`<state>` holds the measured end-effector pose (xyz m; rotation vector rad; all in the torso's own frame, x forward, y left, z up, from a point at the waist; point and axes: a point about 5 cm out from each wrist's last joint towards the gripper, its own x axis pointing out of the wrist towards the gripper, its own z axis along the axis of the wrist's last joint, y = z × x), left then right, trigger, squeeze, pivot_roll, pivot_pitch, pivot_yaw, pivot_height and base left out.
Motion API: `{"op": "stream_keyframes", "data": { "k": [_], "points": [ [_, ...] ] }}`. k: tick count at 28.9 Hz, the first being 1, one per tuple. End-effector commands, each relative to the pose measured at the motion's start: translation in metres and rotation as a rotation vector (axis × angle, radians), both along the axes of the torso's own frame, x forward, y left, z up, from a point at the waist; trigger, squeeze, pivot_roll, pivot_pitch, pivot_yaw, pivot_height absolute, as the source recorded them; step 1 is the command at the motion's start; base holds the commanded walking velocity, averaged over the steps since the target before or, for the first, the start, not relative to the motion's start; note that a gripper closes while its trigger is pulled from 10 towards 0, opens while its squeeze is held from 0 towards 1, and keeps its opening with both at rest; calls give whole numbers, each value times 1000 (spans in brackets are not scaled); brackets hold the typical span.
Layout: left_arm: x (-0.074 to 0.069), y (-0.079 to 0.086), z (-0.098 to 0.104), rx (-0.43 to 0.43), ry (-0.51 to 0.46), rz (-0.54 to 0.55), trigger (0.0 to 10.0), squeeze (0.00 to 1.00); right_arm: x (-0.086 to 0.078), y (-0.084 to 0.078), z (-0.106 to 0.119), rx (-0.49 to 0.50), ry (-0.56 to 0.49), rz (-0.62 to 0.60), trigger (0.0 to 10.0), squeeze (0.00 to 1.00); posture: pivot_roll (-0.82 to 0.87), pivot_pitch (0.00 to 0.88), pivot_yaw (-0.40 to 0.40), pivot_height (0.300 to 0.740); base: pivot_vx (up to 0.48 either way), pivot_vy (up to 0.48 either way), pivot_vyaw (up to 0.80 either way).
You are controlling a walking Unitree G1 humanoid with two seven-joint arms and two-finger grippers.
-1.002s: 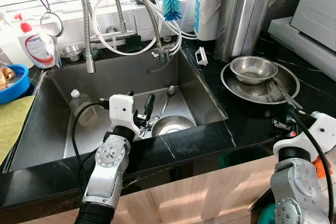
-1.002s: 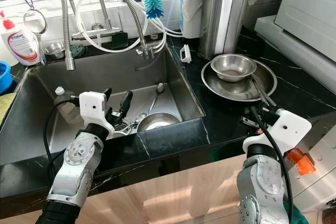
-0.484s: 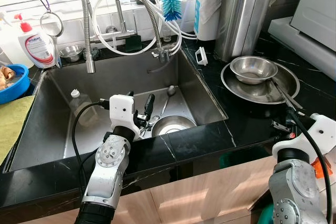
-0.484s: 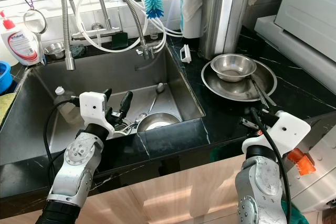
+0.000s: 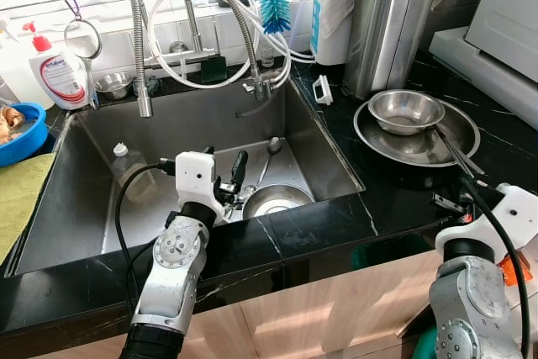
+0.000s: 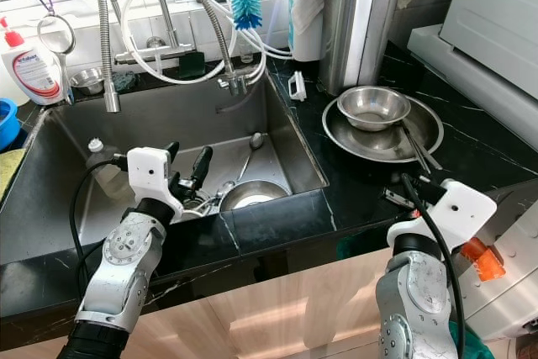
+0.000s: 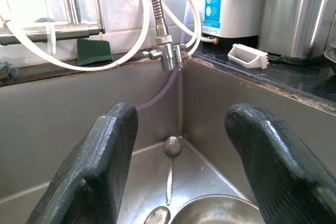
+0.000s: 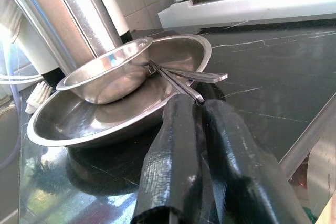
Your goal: Kitchen organization
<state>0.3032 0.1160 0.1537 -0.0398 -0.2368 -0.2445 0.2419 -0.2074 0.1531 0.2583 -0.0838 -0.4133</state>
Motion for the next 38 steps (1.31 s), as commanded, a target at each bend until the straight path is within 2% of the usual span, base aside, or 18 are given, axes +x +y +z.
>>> {"op": "stream_keyframes", "data": {
  "k": [1, 2, 8, 9, 10, 11, 15, 16, 17, 19, 38],
  "points": [
    [1, 2, -3, 13, 18, 7, 10000, 0, 1, 5, -2, 12, 6, 10, 10000, 1000, -130, 0, 77, 740, 0, 0, 0],
    [1, 2, -3, 14, 19, 6, 10000, 0, 1, 5, -2, 10, 9, 9, 10000, 0, -130, 0, 77, 740, 0, 0, 0],
    [1, 2, -3, 15, 19, 4, 10000, 0, 1, 5, -3, 14, 8, 12, 10000, 0, -130, 0, 77, 740, 0, 0, 0],
    [1, 2, -3, 15, 19, 4, 10000, 0, 1, 5, -2, 18, 4, 13, 10000, 769, -130, 0, 77, 740, 0, 0, 0],
    [1, 2, -3, 15, 19, 4, 10000, 0, 1, 5, -2, 18, 3, 13, 10000, 769, -130, 0, 77, 740, 0, 0, 0],
    [1, 2, -3, 14, 19, 4, 10000, 0, 1, 5, -2, 19, 1, 12, 10000, 1000, -129, 0, 77, 740, 0, 0, 0],
    [1, 2, -3, 15, 19, 4, 10000, 0, 1, 3, -2, 11, 7, -5, 10000, 1000, -129, 0, 77, 740, 0, 0, 0],
    [1, 2, -2, 18, 18, 2, 10000, 0, 1, 3, -2, 10, 9, -7, 10000, 173, -129, 0, 77, 740, 0, 0, 0],
    [1, 1, -2, 34, 12, -7, 10000, 0, 1, 3, -3, 11, 11, -8, 10000, 0, -127, 0, 76, 740, 0, 0, 0],
    [-1, -2, -2, 60, 1, -24, 10000, 0, 1, 2, -4, 22, 15, -13, 10000, 0, -127, 0, 77, 740, 0, 0, 0],
    [-1, -1, -2, 59, -1, -16, 10000, 0, 9, -8, 7, 10, -28, -40, 10000, 0, -126, 0, 79, 740, 0, 0, 0]
  ]
}}
